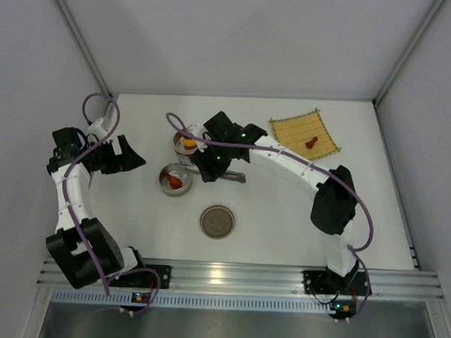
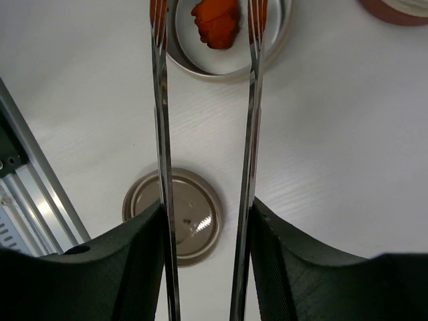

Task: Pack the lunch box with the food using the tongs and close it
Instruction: Place the fake food in the packing box, then pick up the fake food from the plate.

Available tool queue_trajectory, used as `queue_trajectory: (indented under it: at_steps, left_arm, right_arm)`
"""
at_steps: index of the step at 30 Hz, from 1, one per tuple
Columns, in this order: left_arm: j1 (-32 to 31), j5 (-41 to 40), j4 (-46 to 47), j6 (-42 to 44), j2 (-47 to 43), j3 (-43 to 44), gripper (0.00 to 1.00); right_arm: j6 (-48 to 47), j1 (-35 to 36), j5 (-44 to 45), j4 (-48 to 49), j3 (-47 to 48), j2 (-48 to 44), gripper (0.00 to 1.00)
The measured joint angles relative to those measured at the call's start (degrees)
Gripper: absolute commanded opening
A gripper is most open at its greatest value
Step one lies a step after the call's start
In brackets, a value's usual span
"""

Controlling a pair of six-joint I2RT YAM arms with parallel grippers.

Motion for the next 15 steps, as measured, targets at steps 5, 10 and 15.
queue_trajectory:
  at_steps: [5,10,15]
  left_arm:
    - [0.0,0.02,-0.17,0.13,-0.76,0.0,0.98]
    - [0.0,0.15,-0.31,0.35,-0.87,0.0,0.98]
    - [0.0,0.55,-0.24,0.22,-0.87,0.0,0.98]
  right_arm:
    - [-0.02,-8.52,-0.15,0.48,-8.0,-12.7,0.46]
    - [-0.04,-24.94,2.73,0.68,-14.78,-24.59,0.45]
    - [0.02,-37.97,6.43,-0.2,-23.43,-31.52,0.47]
